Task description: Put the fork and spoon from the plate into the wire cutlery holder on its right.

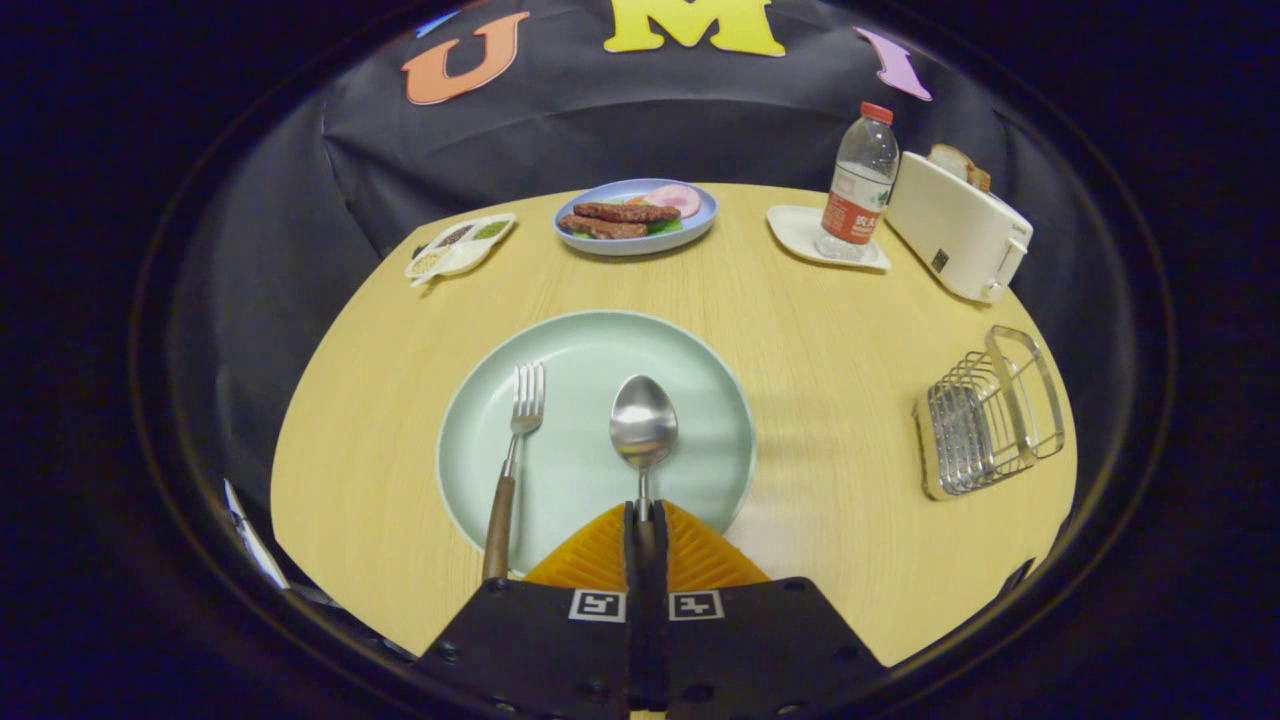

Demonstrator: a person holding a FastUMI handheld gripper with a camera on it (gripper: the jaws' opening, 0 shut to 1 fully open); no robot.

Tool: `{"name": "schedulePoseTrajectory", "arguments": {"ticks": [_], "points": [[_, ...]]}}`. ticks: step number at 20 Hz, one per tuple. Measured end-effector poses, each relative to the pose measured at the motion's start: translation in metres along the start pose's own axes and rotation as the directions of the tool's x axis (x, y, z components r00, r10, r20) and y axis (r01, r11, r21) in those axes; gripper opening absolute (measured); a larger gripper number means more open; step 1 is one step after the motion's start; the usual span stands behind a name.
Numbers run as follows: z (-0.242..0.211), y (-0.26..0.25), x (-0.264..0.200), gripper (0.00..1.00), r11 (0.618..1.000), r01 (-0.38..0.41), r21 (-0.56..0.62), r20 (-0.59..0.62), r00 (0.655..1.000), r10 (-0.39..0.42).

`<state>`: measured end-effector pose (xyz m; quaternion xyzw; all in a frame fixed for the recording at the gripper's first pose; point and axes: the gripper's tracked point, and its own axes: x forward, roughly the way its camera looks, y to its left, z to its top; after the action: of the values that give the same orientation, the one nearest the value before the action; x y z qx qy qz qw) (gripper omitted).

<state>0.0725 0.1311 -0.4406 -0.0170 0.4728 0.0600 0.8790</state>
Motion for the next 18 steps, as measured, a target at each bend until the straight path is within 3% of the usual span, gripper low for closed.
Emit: {"name": "schedulePoseTrajectory", "arguments": {"ticks": [4, 11, 18], "points": [[0.01, -0.026, -0.039, 0.01, 1.0, -0.006, -0.014, 0.013, 1.0, 0.007], [0.034, -0.124, -0.091, 0.01, 0.997, 0.067, -0.027, 0.047, 0.997, -0.066], [0.032, -0.222, -0.11, 0.01, 0.989, 0.145, 0.026, -0.032, 0.989, -0.144]]}}
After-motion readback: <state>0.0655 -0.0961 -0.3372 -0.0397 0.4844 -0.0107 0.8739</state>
